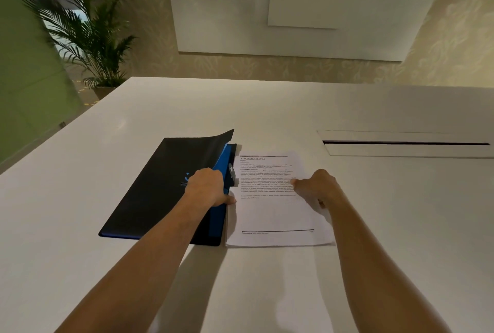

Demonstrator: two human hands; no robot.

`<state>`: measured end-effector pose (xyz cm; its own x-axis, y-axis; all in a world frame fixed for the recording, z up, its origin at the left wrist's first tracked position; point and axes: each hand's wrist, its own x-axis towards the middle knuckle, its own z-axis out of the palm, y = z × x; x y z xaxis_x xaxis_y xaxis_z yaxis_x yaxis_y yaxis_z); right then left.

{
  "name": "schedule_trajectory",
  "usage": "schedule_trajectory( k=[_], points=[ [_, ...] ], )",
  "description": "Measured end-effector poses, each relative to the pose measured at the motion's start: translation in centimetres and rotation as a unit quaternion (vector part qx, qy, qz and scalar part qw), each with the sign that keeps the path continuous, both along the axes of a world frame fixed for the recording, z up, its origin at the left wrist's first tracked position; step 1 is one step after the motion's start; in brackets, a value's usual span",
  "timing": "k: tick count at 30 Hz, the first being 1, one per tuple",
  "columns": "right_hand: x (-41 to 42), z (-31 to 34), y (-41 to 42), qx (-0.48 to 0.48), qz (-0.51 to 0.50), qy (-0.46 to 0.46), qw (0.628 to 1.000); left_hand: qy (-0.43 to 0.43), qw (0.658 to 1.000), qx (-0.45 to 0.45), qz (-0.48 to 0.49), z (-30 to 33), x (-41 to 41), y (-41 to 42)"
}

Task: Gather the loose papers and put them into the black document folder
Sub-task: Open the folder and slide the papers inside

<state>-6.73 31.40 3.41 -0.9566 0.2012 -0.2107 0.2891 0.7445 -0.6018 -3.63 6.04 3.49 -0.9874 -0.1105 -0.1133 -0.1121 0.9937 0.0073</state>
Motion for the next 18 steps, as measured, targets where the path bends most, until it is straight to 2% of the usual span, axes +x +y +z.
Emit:
schedule_trajectory(
  k=[14, 18],
  points=[
    [0.4, 0.3, -0.5, -0.071, 0.056, -0.019, 0.996, -0.002, 1.000, 0.022, 0.012, 0.1, 0.3, -0.1],
    [0.4, 0.1, 0.9, -0.179, 0.040, -0.007, 0.983, -0.014, 0.999, 0.038, 0.006, 0.8, 0.6, -0.2]
  ],
)
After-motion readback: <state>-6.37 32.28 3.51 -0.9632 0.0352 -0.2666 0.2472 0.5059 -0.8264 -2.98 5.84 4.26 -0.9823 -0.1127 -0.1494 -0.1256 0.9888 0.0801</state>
